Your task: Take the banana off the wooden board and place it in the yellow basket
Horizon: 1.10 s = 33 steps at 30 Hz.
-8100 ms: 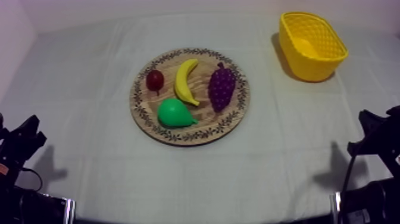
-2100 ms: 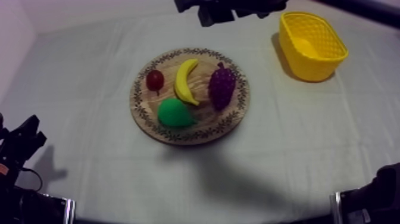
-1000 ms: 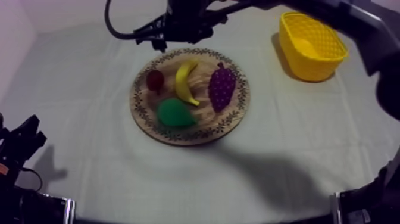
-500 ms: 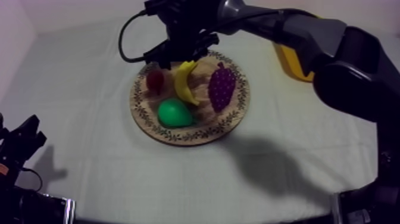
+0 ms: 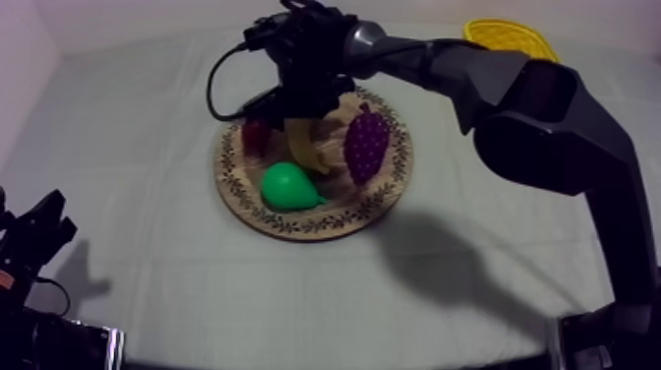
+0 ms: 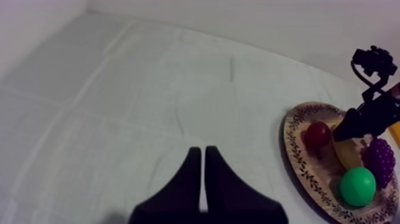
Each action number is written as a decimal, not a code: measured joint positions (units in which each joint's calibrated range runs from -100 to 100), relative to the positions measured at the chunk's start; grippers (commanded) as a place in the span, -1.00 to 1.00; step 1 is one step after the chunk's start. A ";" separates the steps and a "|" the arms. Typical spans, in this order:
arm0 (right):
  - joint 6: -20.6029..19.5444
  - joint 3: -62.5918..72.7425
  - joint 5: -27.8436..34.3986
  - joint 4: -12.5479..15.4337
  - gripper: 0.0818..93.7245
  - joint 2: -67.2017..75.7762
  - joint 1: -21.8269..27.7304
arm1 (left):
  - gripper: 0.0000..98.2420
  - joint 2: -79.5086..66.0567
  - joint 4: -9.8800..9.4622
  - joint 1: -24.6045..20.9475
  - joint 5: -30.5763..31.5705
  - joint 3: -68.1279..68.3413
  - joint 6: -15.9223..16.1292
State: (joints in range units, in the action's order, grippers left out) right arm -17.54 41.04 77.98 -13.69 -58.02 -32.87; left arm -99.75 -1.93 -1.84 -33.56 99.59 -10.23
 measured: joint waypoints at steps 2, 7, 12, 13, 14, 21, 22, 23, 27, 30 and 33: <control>0.24 0.87 -0.08 0.00 0.02 -0.85 0.05 | -1.00 0.00 0.00 0.00 0.00 0.00 0.00; 0.63 2.16 -0.88 0.23 -0.17 -3.07 0.01 | -1.00 0.00 0.00 0.00 0.00 0.00 0.00; 0.25 1.98 -2.25 0.43 -0.66 -3.66 -0.03 | -1.00 0.00 0.00 0.00 0.00 0.00 0.00; 0.11 1.77 -2.15 0.43 -0.70 -3.52 -0.07 | -1.00 0.00 0.00 0.00 0.00 0.00 0.00; 0.00 1.57 -2.15 0.37 -0.73 -3.33 -0.07 | -1.00 0.00 0.00 0.00 0.00 0.00 0.00; -1.03 -1.48 -0.75 -1.17 -0.79 1.48 -0.10 | -1.00 0.00 0.00 0.00 0.00 0.00 0.00; -1.21 -2.21 -0.32 -1.61 -0.79 2.59 0.07 | -1.00 0.00 0.00 0.00 0.00 0.00 0.00; -1.33 -2.77 0.10 -1.80 -0.79 3.49 0.19 | -1.00 0.00 0.00 0.00 0.00 0.00 0.00; -1.61 -5.86 0.99 -2.90 -0.79 9.13 0.77 | -1.00 0.00 0.00 0.00 0.00 0.00 0.00; -1.69 -8.38 1.98 -3.48 -0.79 13.86 1.22 | -1.00 0.00 0.00 0.00 0.00 0.00 0.00; -1.69 -11.22 2.89 -4.28 -0.79 18.99 1.86 | -1.00 0.00 0.00 0.00 0.00 0.00 0.00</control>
State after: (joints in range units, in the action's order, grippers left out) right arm -19.24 29.82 80.87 -17.97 -39.03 -31.01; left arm -99.75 -1.93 -1.84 -33.56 99.59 -10.23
